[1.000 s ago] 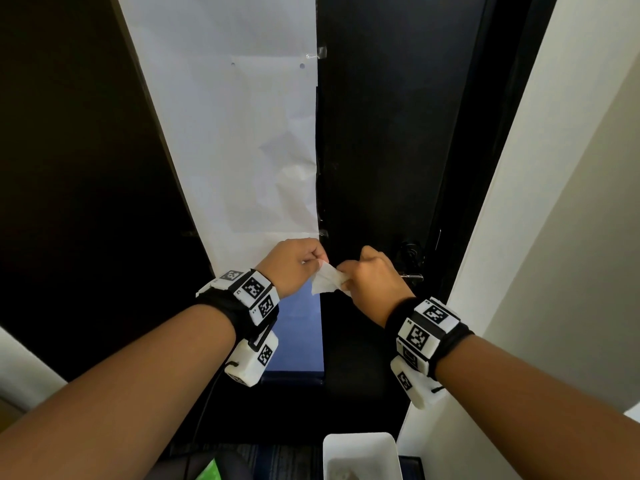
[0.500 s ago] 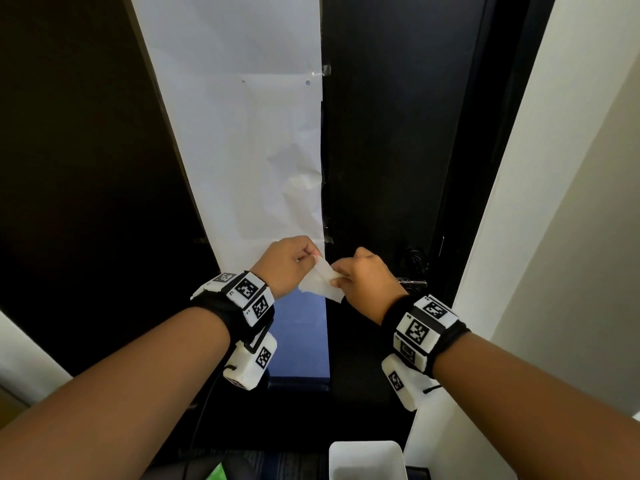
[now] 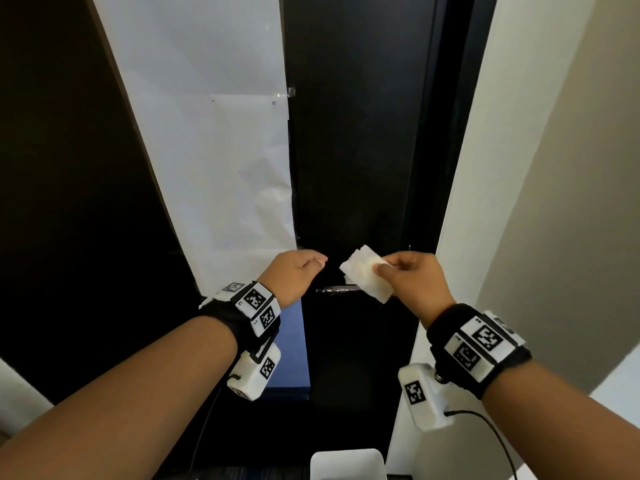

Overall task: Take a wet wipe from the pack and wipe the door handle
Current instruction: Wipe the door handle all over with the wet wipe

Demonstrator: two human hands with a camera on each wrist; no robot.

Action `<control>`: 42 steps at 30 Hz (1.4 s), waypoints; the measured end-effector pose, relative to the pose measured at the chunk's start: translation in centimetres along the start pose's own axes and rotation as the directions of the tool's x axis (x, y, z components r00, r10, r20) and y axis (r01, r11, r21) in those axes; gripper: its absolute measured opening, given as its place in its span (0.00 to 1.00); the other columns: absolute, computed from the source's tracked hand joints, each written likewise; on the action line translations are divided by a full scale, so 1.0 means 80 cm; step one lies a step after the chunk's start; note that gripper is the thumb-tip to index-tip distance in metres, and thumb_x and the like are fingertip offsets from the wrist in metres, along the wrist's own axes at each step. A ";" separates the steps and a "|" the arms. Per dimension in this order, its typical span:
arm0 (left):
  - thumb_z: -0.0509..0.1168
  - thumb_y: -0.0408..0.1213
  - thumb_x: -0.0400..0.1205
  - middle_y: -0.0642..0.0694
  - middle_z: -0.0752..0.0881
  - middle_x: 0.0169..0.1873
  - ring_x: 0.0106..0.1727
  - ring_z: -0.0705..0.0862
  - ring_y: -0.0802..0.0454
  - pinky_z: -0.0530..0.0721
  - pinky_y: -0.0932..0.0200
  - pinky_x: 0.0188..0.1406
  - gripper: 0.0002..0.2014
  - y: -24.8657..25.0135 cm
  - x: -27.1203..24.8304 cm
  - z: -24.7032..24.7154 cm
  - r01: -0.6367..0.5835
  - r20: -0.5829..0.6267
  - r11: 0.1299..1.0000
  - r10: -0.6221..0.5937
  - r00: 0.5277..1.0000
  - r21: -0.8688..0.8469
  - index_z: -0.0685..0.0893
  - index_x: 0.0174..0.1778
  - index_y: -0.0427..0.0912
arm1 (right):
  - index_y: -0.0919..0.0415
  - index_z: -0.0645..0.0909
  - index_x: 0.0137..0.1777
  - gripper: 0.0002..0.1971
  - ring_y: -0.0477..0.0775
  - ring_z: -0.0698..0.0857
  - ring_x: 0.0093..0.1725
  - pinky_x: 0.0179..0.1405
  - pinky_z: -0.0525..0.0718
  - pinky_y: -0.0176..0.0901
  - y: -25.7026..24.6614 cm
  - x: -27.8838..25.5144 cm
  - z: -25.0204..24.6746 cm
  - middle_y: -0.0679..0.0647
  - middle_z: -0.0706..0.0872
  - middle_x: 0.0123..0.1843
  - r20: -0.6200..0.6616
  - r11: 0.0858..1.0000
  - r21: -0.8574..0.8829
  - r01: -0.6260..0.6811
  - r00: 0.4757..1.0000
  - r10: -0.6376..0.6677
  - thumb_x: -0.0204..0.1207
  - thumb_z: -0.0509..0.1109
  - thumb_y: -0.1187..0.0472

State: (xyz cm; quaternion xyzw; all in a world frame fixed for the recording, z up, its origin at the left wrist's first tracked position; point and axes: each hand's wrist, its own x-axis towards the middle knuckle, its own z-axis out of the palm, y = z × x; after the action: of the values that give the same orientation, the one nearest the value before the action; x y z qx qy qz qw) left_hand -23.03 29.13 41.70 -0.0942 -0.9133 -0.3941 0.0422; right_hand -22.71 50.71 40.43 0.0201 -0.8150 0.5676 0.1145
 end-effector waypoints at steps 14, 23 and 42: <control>0.36 0.62 0.82 0.49 0.41 0.84 0.84 0.37 0.50 0.43 0.42 0.83 0.36 0.024 0.025 -0.005 -0.247 0.132 0.473 0.265 0.955 0.846 0.53 0.82 0.43 | 0.62 0.86 0.40 0.08 0.53 0.81 0.33 0.29 0.73 0.38 0.034 0.028 -0.017 0.56 0.85 0.36 -0.205 0.906 -0.395 0.153 0.946 -0.250 0.76 0.66 0.63; 0.27 0.67 0.76 0.51 0.44 0.84 0.84 0.40 0.51 0.45 0.43 0.84 0.42 0.034 0.034 -0.008 -0.247 0.163 0.582 0.193 0.968 0.775 0.52 0.82 0.47 | 0.50 0.83 0.65 0.23 0.60 0.87 0.56 0.59 0.84 0.49 0.037 0.021 0.002 0.57 0.88 0.61 0.301 0.721 -0.496 0.484 0.874 -0.380 0.75 0.62 0.70; 0.30 0.67 0.77 0.51 0.43 0.84 0.83 0.39 0.52 0.45 0.48 0.84 0.42 0.030 0.038 -0.012 -0.271 0.186 0.666 0.197 0.963 0.695 0.56 0.82 0.45 | 0.56 0.82 0.68 0.17 0.41 0.86 0.39 0.58 0.87 0.45 0.070 -0.046 0.050 0.45 0.89 0.47 -0.234 0.937 0.308 -0.163 0.942 0.241 0.81 0.64 0.67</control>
State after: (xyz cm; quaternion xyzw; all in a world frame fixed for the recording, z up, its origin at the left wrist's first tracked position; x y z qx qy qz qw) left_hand -25.49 30.47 44.52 -0.2053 -0.9752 0.0050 0.0821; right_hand -20.67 48.64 33.20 -0.1253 -0.6995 0.6851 0.1603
